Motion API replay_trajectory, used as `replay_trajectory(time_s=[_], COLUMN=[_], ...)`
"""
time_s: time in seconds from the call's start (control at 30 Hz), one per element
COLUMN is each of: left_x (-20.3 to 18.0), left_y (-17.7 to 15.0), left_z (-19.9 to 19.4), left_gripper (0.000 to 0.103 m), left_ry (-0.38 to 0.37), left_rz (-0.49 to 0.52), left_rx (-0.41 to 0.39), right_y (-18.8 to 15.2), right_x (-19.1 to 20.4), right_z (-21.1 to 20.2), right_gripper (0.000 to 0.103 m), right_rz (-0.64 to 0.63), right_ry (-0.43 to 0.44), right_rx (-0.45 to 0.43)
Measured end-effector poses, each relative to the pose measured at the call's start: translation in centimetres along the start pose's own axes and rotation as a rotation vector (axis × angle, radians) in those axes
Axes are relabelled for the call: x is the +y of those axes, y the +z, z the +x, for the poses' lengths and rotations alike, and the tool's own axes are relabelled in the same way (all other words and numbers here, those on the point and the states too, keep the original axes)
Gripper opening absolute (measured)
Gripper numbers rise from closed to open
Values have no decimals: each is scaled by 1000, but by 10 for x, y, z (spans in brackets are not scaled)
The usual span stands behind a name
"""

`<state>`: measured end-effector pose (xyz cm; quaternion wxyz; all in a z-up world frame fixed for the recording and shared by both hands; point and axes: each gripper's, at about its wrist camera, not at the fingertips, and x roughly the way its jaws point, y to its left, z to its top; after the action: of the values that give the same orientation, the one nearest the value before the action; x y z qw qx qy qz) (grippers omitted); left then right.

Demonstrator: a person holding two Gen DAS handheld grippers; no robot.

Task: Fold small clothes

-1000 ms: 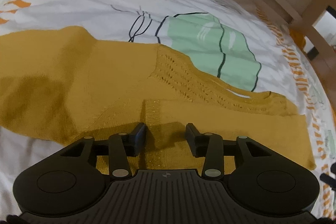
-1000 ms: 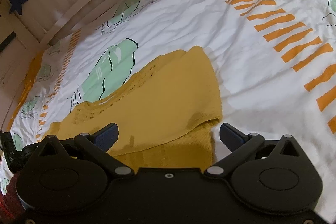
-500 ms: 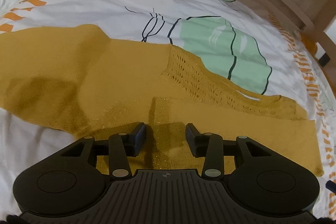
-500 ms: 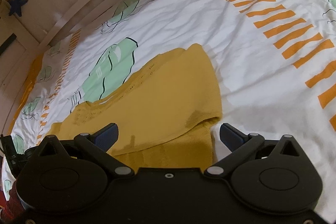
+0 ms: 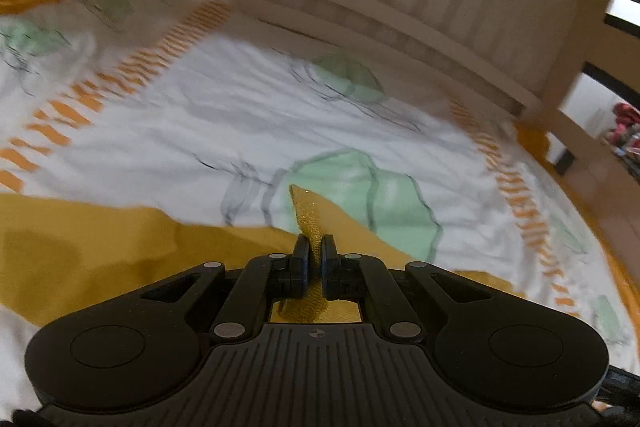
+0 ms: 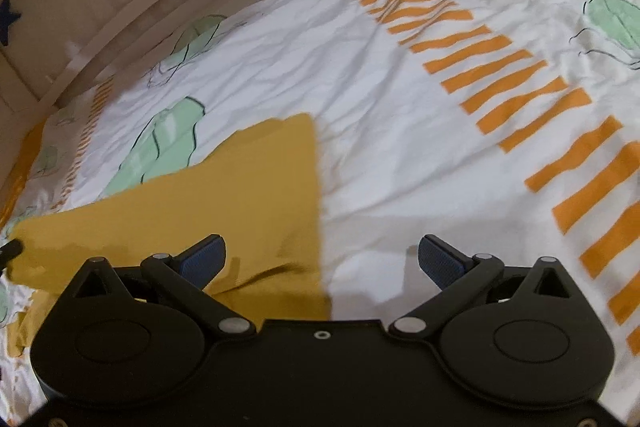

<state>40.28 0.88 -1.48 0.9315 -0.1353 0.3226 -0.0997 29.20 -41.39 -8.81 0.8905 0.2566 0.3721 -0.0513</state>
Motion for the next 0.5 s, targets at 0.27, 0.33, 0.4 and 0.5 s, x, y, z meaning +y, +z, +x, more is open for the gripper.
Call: replay_trajectory(time_s=[0.27,0.33,0.4,0.5], left_x=[39,43,46,51], left_y=[-16,-21,-25,-32], left_z=[22,28,35,39], left_gripper=[5,6,6,7], left_ry=[88,78,79,96], left_rz=[-77,-80,-74,-38], left_rx=[80,117,155,181], right_y=[10,14,19,22], right_x=[-5,-3,1,3], right_z=[17,26,33,48], right_gripper=[102,90,79,76], right_rz=[33,28,18,23], right_ry=[52,92,129,163], right_rx=[-42,-36,-31,-21])
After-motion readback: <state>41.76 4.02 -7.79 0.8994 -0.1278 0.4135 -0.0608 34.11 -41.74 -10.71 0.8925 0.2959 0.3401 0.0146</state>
